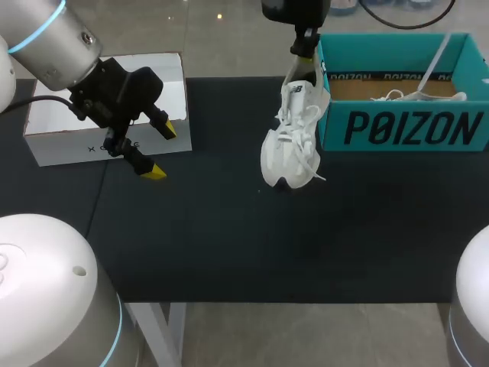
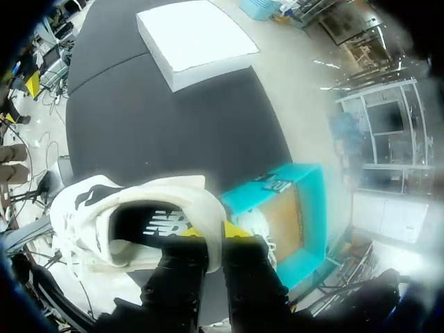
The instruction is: Take the shoe out of the shoebox, open the shoe tongue, remove and reinsert the insole, then place the shoe into the shoebox
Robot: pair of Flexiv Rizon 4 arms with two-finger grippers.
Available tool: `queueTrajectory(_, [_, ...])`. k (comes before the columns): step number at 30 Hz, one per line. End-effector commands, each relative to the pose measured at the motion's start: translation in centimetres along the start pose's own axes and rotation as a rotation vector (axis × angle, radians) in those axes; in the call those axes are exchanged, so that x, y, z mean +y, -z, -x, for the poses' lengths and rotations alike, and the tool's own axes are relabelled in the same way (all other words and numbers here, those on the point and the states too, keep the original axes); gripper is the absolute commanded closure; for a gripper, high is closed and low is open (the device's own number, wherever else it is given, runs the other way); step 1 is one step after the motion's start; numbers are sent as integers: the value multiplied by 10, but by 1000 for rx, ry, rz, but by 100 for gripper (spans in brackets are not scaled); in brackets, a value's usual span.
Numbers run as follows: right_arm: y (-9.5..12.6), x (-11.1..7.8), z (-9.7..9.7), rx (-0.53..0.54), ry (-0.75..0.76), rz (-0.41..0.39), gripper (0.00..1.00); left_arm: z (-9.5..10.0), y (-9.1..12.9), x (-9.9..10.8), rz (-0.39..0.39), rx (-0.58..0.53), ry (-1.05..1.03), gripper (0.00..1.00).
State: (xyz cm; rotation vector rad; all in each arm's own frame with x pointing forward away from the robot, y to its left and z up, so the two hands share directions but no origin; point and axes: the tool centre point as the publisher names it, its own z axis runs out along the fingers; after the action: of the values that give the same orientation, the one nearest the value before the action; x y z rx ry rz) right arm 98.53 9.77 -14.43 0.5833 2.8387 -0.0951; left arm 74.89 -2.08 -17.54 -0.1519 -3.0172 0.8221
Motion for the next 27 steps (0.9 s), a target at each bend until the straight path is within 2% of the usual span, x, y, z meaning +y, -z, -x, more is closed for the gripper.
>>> queueTrajectory(1, [2,-1,1,1,0,0,100,1,0,0,2,1,0,0])
queueTrajectory(5, [12,-30,47,87,-221,40,100,1,0,0,2,1,0,0])
queueTrajectory(10, [16,-77,79,65,-431,55,100,1,0,0,2,1,0,0])
queueTrajectory(22, [-13,-200,122,76,-822,1,100,1,0,0,2,1,0,0])
queueTrajectory(24, [-15,-215,126,34,-903,-15,100,1,0,0,2,1,0,0])
queueTrajectory(27, [-15,-215,126,34,-903,-15,100,1,0,0,2,1,0,0])
